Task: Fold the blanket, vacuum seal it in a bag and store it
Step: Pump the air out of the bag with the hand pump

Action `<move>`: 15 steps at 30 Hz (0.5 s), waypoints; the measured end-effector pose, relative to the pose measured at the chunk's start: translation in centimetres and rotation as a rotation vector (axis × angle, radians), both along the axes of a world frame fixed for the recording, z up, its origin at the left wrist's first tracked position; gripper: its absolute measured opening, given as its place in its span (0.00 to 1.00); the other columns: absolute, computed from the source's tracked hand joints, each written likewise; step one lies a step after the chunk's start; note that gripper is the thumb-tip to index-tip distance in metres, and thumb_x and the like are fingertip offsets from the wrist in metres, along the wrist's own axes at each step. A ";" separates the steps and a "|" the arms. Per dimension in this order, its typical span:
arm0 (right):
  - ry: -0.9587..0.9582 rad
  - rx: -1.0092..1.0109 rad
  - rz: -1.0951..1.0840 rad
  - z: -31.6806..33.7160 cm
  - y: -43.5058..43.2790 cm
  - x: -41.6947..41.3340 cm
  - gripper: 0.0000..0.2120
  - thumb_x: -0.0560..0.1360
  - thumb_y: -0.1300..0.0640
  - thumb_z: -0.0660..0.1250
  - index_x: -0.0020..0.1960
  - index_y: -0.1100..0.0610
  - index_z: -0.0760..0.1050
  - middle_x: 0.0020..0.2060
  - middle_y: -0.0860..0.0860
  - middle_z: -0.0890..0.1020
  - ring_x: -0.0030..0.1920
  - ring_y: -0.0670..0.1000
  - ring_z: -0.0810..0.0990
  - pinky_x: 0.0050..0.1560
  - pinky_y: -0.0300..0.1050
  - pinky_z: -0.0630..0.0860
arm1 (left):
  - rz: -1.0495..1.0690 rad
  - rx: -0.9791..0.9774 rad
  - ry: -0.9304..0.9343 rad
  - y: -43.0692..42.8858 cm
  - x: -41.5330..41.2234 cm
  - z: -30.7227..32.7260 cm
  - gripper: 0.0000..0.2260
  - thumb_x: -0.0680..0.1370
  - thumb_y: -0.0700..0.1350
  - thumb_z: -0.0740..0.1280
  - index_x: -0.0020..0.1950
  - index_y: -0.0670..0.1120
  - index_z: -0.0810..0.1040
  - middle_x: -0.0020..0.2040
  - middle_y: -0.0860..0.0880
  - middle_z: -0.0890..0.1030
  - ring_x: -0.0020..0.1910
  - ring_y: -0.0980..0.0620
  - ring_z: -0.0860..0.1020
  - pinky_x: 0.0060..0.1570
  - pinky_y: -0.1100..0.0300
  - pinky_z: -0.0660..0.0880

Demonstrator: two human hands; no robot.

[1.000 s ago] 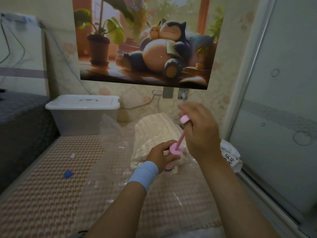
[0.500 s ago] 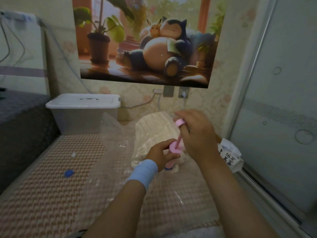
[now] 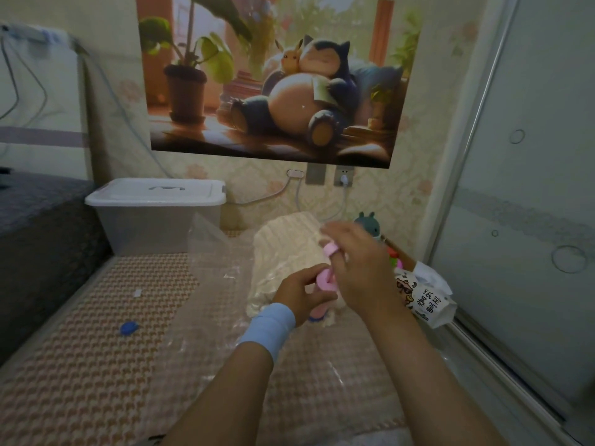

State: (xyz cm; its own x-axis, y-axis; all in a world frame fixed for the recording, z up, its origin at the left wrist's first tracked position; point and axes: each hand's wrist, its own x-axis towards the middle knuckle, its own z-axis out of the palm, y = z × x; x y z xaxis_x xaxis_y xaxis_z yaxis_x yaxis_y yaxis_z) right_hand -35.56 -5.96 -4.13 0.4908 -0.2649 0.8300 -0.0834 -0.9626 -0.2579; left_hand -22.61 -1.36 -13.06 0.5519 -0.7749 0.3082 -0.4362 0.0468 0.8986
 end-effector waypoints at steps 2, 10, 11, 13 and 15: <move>-0.241 -0.120 -0.005 2.1 0.6 -0.9 0.13 0.78 0.60 0.62 0.60 0.61 0.80 0.55 0.55 0.82 0.56 0.52 0.79 0.58 0.45 0.75 | -0.007 -0.010 -0.015 -0.3 0.1 -0.1 0.24 0.67 0.46 0.78 0.61 0.56 0.78 0.59 0.55 0.80 0.59 0.56 0.76 0.61 0.59 0.72; 0.404 0.230 -0.053 -4.8 -1.5 0.8 0.26 0.73 0.52 0.56 0.67 0.57 0.77 0.68 0.54 0.73 0.66 0.57 0.72 0.64 0.50 0.71 | 0.009 0.016 -0.012 -0.2 -0.5 0.0 0.10 0.74 0.41 0.70 0.53 0.51 0.80 0.50 0.50 0.82 0.51 0.51 0.78 0.46 0.64 0.74; 0.455 0.227 -0.062 -5.0 -1.7 0.8 0.24 0.73 0.52 0.60 0.68 0.56 0.76 0.68 0.53 0.73 0.65 0.57 0.73 0.64 0.50 0.71 | 0.012 0.023 -0.017 -0.2 -0.4 -0.1 0.09 0.74 0.42 0.70 0.52 0.52 0.80 0.50 0.49 0.82 0.51 0.49 0.79 0.48 0.60 0.74; 0.396 0.197 -0.038 -3.9 -1.7 0.7 0.19 0.75 0.60 0.65 0.65 0.57 0.78 0.63 0.52 0.77 0.62 0.54 0.76 0.61 0.47 0.73 | 0.010 0.015 0.005 0.0 -0.4 0.0 0.12 0.72 0.45 0.72 0.54 0.53 0.80 0.51 0.50 0.83 0.53 0.49 0.79 0.53 0.56 0.75; 0.156 0.076 -0.011 -1.7 -0.9 0.3 0.15 0.75 0.62 0.64 0.60 0.58 0.81 0.57 0.52 0.81 0.57 0.52 0.78 0.58 0.48 0.75 | -0.004 -0.004 0.016 -0.1 -0.2 0.0 0.20 0.68 0.48 0.76 0.59 0.52 0.80 0.55 0.51 0.82 0.55 0.51 0.78 0.57 0.54 0.75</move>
State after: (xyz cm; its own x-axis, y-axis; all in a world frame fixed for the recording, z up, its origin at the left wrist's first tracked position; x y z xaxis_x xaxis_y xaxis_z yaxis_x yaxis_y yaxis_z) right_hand -35.24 -6.87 -5.81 0.6089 -0.3298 0.7214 -0.1388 -0.9397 -0.3125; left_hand -22.86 -1.49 -13.09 0.5537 -0.7758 0.3026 -0.4213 0.0525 0.9054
